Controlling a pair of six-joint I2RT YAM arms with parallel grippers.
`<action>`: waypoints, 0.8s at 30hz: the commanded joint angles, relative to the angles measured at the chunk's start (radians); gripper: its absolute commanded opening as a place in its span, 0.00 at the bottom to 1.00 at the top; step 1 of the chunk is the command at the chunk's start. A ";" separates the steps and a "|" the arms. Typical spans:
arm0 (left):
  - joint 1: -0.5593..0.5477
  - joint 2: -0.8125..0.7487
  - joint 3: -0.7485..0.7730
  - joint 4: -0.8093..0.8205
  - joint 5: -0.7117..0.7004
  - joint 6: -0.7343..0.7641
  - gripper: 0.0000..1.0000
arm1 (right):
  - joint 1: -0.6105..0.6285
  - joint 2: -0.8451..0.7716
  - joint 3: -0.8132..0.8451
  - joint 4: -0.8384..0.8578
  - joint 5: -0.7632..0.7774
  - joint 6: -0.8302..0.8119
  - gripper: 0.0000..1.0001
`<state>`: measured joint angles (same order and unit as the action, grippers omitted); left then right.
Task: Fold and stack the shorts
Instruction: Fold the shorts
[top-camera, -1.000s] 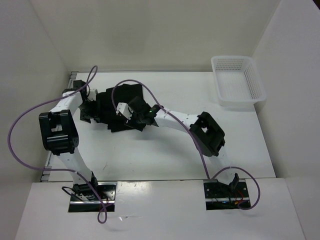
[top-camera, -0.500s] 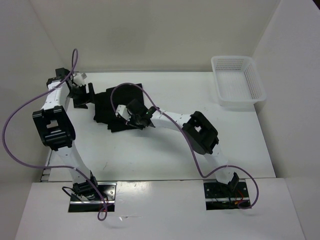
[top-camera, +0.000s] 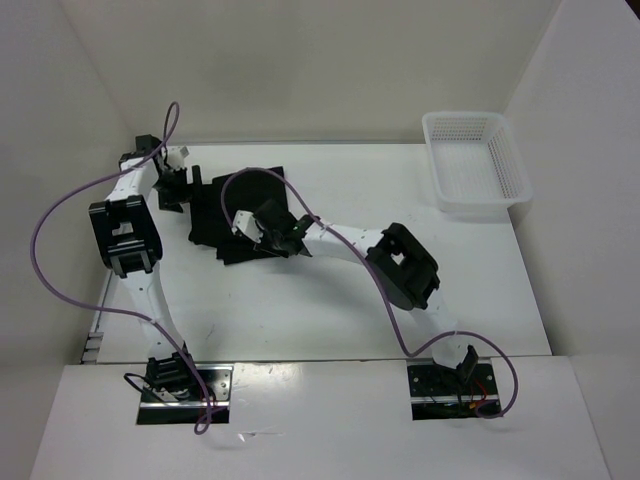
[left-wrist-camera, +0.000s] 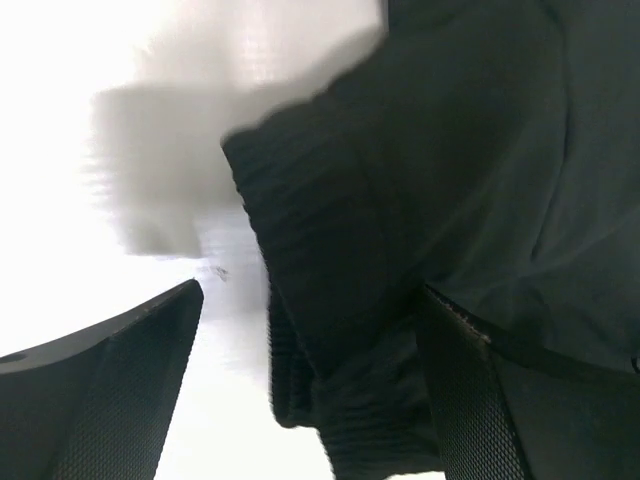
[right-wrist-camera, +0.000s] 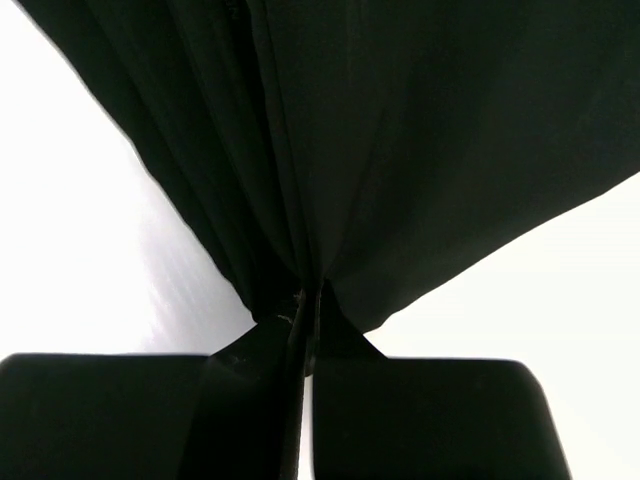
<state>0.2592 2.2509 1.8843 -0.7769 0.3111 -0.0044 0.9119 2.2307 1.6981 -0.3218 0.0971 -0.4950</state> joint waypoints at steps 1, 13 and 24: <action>0.002 -0.008 0.045 0.044 0.017 0.004 0.92 | 0.012 -0.112 -0.060 0.033 0.003 -0.042 0.00; -0.143 0.039 0.073 0.030 0.161 0.004 0.59 | 0.012 -0.327 -0.425 0.089 0.016 -0.254 0.00; -0.153 -0.186 -0.040 -0.002 0.154 0.004 0.99 | 0.021 -0.597 -0.560 0.030 -0.172 -0.264 0.75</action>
<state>0.0830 2.2326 1.8545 -0.7696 0.4309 -0.0048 0.9169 1.7561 1.1496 -0.2970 0.0254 -0.7441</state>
